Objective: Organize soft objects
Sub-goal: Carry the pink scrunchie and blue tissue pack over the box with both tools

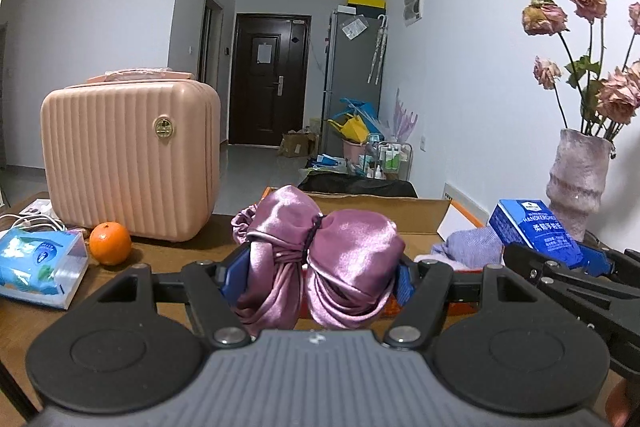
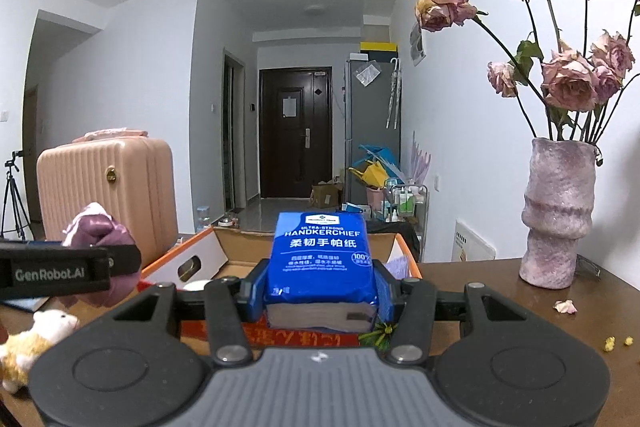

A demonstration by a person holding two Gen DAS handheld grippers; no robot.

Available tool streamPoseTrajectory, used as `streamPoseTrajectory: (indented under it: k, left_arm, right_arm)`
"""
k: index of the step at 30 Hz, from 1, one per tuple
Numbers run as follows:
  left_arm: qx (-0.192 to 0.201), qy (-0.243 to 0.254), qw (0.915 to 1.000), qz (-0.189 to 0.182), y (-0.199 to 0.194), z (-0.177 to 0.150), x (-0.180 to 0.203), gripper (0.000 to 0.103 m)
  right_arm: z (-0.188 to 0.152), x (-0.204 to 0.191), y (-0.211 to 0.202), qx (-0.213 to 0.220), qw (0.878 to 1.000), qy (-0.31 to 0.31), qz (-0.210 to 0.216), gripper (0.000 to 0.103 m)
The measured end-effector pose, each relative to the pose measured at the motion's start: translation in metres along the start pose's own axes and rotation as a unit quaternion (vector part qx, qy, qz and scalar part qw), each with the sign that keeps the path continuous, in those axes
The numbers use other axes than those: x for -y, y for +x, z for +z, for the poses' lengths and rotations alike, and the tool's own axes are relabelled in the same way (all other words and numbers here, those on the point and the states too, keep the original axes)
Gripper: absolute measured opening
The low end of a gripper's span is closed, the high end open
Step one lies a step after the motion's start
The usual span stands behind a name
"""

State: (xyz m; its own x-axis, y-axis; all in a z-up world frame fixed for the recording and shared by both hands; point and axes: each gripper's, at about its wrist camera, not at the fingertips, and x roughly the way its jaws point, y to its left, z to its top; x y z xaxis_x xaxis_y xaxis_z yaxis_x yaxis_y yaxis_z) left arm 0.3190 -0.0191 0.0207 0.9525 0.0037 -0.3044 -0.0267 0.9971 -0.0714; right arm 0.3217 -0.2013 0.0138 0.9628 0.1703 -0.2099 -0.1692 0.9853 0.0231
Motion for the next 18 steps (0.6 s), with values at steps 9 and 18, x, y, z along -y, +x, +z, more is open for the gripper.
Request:
streamPoseTrajectory:
  k: [9, 18]
  left_arm:
    - [0.0, -0.004, 1.0, 0.006, 0.03, 0.009, 0.005, 0.069]
    - [-0.008, -0.013, 0.9998, 0.01, 0.065, 0.016, 0.007, 0.069]
  right_arm:
    - [0.004, 0.001, 0.034, -0.009, 1.0, -0.002, 0.001, 0.05]
    - [0.013, 0.005, 0.068, -0.013, 1.0, -0.004, -0.003, 0.05]
